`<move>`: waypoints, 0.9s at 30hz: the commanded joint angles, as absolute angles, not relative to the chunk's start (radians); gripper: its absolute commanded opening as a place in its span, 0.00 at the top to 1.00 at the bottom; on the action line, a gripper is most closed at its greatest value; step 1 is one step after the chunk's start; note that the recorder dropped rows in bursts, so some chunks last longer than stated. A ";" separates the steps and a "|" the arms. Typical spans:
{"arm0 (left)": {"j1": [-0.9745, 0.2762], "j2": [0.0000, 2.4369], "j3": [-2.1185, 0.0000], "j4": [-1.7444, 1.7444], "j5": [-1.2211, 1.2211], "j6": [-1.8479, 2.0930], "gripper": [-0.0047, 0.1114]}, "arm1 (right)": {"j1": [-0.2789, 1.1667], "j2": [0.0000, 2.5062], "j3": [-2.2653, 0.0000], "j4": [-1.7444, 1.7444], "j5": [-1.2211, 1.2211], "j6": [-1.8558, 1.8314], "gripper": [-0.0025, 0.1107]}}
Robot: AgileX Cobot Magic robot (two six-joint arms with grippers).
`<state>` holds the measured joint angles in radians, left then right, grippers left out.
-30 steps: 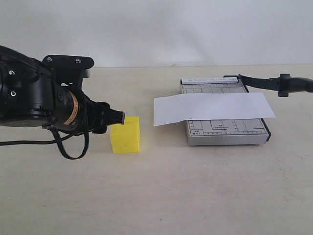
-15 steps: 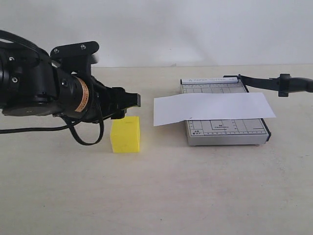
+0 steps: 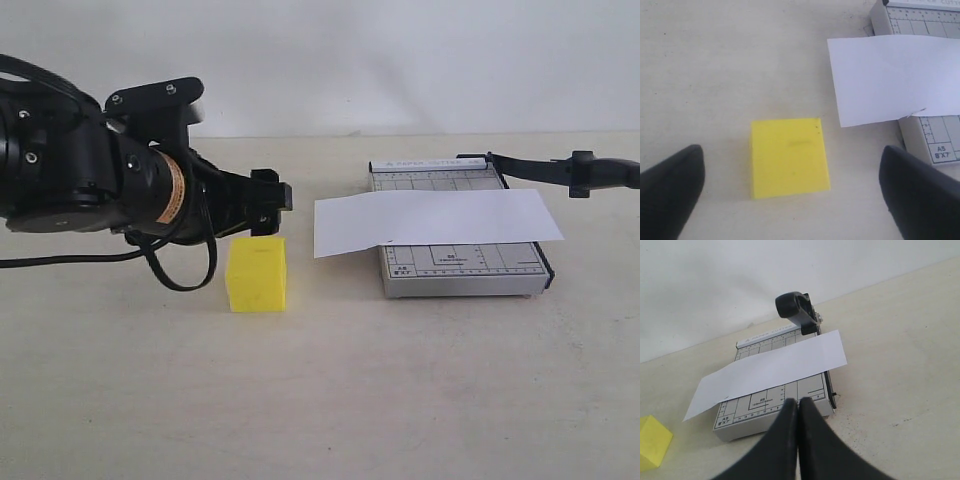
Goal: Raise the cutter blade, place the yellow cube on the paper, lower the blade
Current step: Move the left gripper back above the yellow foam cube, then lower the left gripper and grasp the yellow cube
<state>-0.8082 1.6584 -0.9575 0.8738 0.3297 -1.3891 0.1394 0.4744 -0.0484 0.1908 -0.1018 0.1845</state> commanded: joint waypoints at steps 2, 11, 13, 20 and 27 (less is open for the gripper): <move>-0.807 1.701 -0.971 0.871 0.319 -1.383 0.14 | 0.139 0.472 -0.047 0.188 -0.115 0.181 0.98; -0.807 1.788 -1.045 0.871 0.314 -1.383 0.13 | 0.139 0.472 -0.047 0.188 -0.115 0.184 0.98; -0.807 1.803 -1.063 0.871 0.314 -1.363 0.13 | 0.139 0.472 -0.047 0.188 -0.112 0.184 0.98; -0.807 1.836 -1.080 0.871 0.379 -1.323 0.13 | 0.139 0.472 -0.047 0.188 -0.086 0.184 0.98; -0.807 1.870 -1.081 0.816 0.393 -1.248 0.13 | 0.139 0.472 -0.047 0.188 -0.086 0.184 0.98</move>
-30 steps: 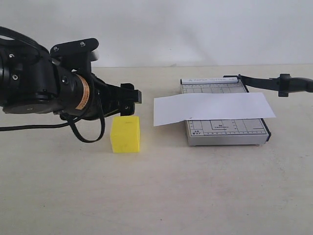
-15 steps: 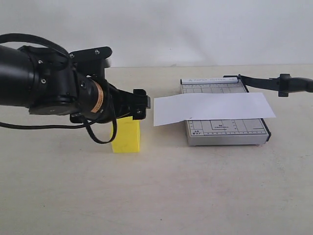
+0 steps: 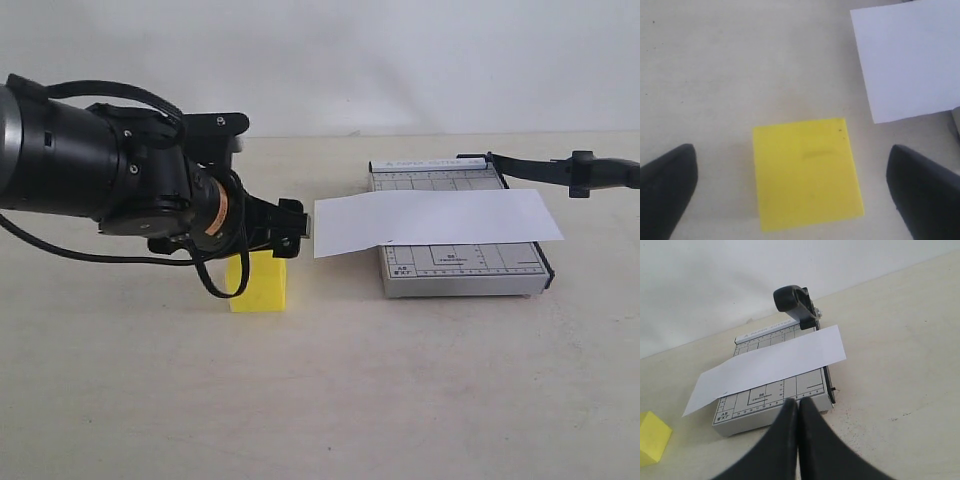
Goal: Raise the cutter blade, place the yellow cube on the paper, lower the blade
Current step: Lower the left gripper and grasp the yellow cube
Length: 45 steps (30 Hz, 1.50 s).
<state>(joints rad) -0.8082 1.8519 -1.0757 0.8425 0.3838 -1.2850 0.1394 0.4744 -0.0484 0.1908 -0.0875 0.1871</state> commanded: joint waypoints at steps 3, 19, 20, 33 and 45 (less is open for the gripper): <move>-0.807 1.878 -1.081 0.815 0.390 -1.248 0.13 | 0.139 0.472 -0.047 0.188 -0.086 0.184 0.98; -0.807 1.930 -1.129 0.828 0.363 -1.248 0.13 | 0.139 0.472 -0.047 0.188 -0.086 0.184 0.98; -0.807 1.938 -1.141 0.828 0.367 -1.248 0.13 | 0.139 0.472 -0.047 0.188 -0.086 0.184 0.98; -0.807 1.970 -1.168 0.813 0.499 -1.237 0.13 | 0.139 0.472 -0.047 0.188 -0.086 0.184 0.98; -0.807 1.991 -1.168 0.799 0.454 -1.237 0.13 | 0.139 0.472 -0.047 0.188 -0.086 0.184 0.98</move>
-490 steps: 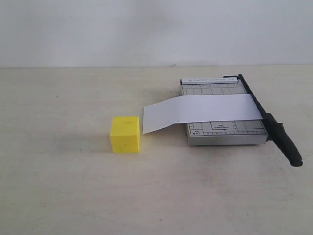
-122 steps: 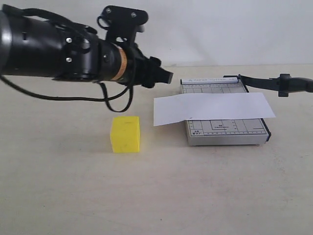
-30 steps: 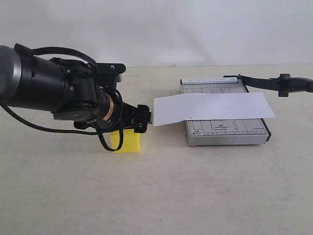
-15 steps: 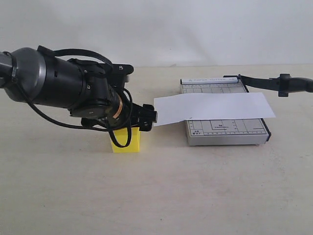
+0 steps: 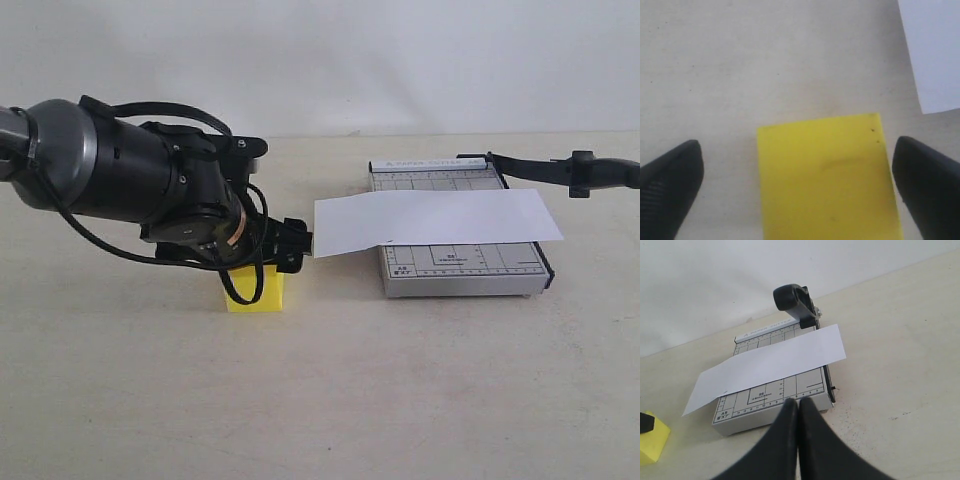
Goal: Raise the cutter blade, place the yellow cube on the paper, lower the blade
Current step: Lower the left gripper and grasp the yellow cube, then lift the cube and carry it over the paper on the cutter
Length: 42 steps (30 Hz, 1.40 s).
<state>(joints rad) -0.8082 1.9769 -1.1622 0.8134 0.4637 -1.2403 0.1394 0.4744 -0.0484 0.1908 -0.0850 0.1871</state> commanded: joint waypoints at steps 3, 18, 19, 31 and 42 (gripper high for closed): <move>-0.807 2.006 -1.168 0.788 0.442 -1.237 0.14 | 0.139 0.472 -0.047 0.188 -0.086 0.184 0.98; -0.811 2.007 -1.209 0.767 0.476 -1.205 0.92 | 0.139 0.472 -0.047 0.188 -0.086 0.184 0.98; -0.811 2.000 -1.218 0.744 0.469 -1.176 0.92 | 0.139 0.472 -0.047 0.188 -0.086 0.184 0.98; -0.888 1.996 -1.521 0.610 0.463 -0.630 0.92 | 0.139 0.472 -0.047 0.188 -0.086 0.184 0.98; -0.888 2.188 -1.883 0.406 0.523 -0.532 0.92 | 0.139 0.472 -0.047 0.188 -0.086 0.184 0.98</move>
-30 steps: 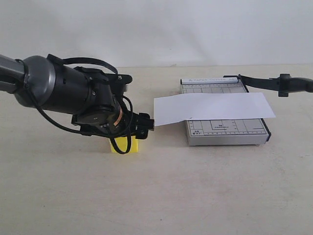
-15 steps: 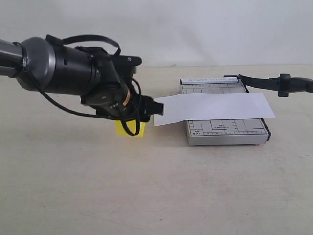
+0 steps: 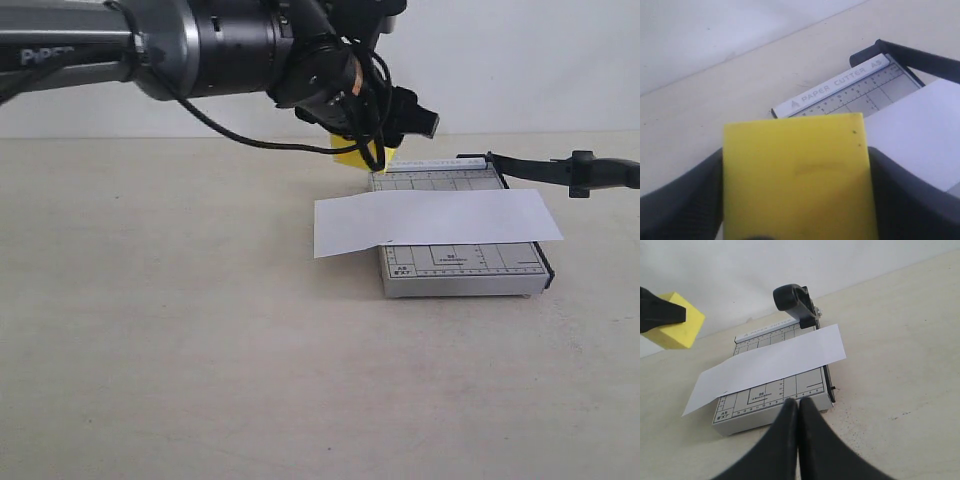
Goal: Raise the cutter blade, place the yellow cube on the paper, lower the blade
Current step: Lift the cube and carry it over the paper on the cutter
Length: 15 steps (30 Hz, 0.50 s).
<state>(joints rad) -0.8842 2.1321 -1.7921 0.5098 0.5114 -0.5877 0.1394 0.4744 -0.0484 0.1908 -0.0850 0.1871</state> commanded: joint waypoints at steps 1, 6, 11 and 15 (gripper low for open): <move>-0.888 2.205 -1.907 0.365 0.523 -0.521 0.92 | 0.139 0.472 -0.047 0.188 -0.086 0.184 0.98; -0.895 2.278 -1.980 0.215 0.525 -0.451 0.92 | 0.139 0.472 -0.047 0.188 -0.086 0.184 0.98; -0.907 2.324 -2.007 0.181 0.525 -0.422 0.92 | 0.139 0.472 -0.047 0.188 -0.086 0.184 0.98; -0.907 2.342 -2.007 0.181 0.525 -0.420 0.92 | 0.139 0.472 -0.047 0.188 -0.086 0.184 0.98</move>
<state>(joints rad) -0.9023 2.3375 -1.9967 0.1909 0.5224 -0.4284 0.1394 0.4744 -0.0484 0.1908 -0.0850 0.1871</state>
